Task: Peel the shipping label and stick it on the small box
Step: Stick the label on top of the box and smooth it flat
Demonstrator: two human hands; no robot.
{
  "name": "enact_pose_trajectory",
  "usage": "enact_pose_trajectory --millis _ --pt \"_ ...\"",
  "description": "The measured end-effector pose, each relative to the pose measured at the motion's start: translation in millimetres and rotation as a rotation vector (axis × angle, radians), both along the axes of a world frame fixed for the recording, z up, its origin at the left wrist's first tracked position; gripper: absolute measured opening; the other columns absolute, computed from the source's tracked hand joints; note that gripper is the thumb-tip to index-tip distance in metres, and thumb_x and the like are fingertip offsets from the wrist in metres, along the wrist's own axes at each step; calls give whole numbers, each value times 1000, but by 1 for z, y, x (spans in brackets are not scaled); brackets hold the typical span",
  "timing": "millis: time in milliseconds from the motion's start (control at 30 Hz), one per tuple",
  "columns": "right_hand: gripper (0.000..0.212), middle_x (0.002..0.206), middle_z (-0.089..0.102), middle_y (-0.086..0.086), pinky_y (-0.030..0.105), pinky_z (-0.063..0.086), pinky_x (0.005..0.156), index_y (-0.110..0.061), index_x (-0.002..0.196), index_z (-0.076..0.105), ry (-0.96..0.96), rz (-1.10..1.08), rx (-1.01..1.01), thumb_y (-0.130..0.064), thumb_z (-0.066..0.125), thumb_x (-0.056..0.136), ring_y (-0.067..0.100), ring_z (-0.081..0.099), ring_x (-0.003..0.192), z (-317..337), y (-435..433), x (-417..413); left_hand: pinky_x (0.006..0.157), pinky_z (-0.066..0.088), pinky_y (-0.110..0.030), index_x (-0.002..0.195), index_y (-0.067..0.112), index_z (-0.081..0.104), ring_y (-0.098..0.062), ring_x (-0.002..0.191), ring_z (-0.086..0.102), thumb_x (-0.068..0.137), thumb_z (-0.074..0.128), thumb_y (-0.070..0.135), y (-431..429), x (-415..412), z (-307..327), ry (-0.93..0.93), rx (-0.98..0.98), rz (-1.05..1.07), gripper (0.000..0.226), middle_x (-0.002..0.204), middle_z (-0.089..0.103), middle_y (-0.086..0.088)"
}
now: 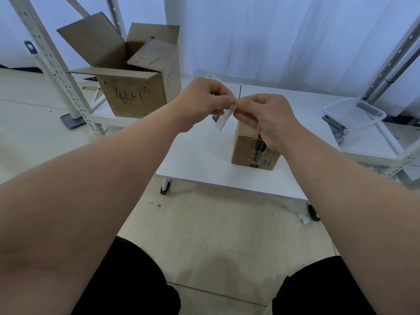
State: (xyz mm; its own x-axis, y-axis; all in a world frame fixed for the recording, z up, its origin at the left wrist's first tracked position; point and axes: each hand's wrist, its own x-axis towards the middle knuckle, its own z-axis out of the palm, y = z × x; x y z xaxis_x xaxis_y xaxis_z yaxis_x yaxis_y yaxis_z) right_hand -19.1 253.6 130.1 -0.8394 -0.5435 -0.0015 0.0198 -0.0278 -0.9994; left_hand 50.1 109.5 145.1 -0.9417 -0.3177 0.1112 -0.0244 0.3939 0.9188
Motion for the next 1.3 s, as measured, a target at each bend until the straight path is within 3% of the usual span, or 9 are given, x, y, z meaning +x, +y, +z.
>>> enact_pose_trajectory --millis 133,333,500,667,800,900,1033,1300 --pt "12 93 73 13 29 59 79 -1 91 69 36 -15 77 -11 69 85 19 72 87 0 -1 -1 81 57 -30 92 1 65 -17 83 66 89 62 13 1 1 -1 -24 21 -12 13 85 68 -7" --pt "5 83 72 3 29 58 79 -11 82 68 4 -22 117 -13 65 86 12 70 80 -1 0 -1 84 57 -31 88 5 64 -14 80 68 90 60 14 -2 -1 -3 -71 129 -5 10 84 70 -6" --pt "5 84 72 5 30 58 80 -11 82 67 -62 -18 95 -12 65 86 15 70 82 -3 3 -3 83 55 -27 94 3 66 -6 71 67 90 59 14 -6 -1 -5 -95 205 -5 13 79 69 -1" --pt "4 85 73 5 30 57 80 -10 87 65 -100 -6 61 -12 63 88 19 72 85 -4 3 -5 83 54 -24 101 3 63 -11 81 67 93 53 14 -6 -2 -7 -103 277 -28 18 86 70 -4" --pt "6 83 73 5 33 57 81 -10 89 64 -130 -21 69 -13 59 90 21 72 87 -6 1 -5 79 55 -21 90 9 63 -10 79 67 94 52 14 -4 -2 -10 -106 284 -21 12 84 70 -3" --pt "10 78 72 3 33 58 80 -10 86 65 -95 -56 111 -20 63 89 20 72 83 -7 -2 -4 86 54 -25 92 9 64 -12 83 67 91 58 16 -3 -3 -13 -100 230 -3 10 87 70 -3" --pt "29 93 74 6 34 58 83 -5 101 67 -15 -39 163 -29 70 85 18 73 85 -9 -4 -2 88 53 -26 94 6 66 -14 92 66 89 63 19 -1 -3 -14 -89 165 -1 14 95 70 -6" --pt "6 87 71 5 30 58 79 -9 87 68 -89 -45 90 -14 70 85 15 69 81 -9 0 -5 90 52 -27 92 11 62 -12 89 67 92 57 17 -4 -2 -14 -73 229 19 7 92 70 -4"
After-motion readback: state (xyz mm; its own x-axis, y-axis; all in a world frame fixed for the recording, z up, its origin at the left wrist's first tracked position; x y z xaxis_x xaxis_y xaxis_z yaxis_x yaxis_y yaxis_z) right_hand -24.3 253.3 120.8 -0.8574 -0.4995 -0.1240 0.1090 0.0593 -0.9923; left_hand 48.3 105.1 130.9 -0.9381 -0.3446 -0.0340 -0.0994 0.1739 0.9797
